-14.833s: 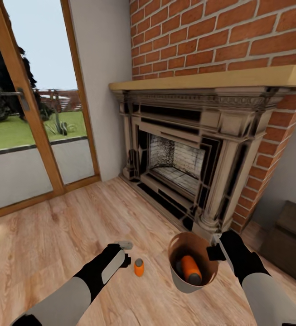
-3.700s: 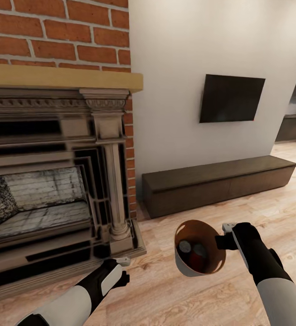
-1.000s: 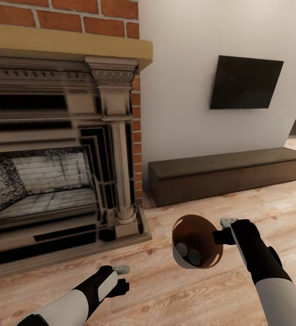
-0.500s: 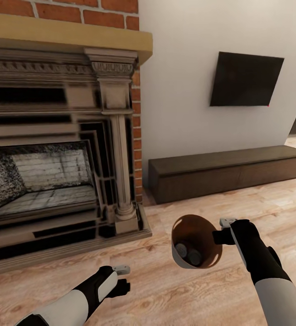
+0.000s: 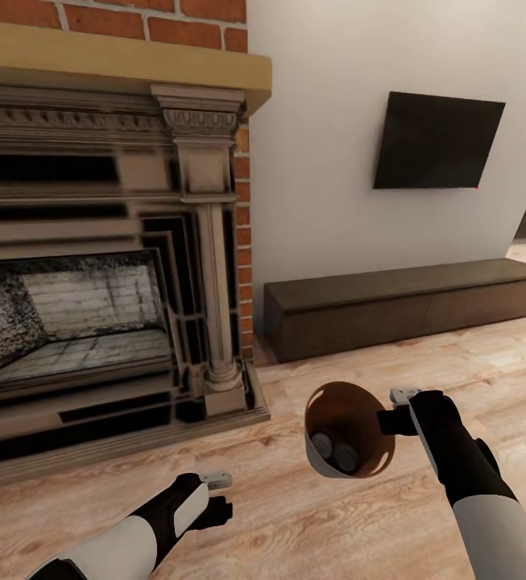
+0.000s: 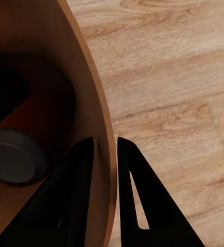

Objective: Put the three can of soda from the living room inside the tash can in the kitchen.

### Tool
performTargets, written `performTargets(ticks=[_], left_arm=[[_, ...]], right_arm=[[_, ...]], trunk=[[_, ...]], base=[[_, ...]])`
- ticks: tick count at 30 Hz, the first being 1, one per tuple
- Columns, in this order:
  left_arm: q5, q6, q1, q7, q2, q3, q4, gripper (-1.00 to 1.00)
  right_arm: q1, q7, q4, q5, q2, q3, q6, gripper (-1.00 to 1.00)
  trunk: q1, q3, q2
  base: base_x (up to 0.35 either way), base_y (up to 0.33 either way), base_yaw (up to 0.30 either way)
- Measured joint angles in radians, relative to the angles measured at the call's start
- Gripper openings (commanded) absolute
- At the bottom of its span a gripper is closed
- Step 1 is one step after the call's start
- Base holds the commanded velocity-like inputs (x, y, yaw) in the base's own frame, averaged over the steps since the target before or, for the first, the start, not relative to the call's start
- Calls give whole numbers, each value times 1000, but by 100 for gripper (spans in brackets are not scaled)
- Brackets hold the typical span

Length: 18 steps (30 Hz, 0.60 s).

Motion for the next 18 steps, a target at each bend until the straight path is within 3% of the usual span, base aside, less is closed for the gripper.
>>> performTargets(ticks=[18], left_arm=[[-5,-2,7,-1,0,0,0,100]], right_arm=[[0,0,0,-3,0,0,0,-100]], trunk=[[0,0,0]], base=[[0,0,226]])
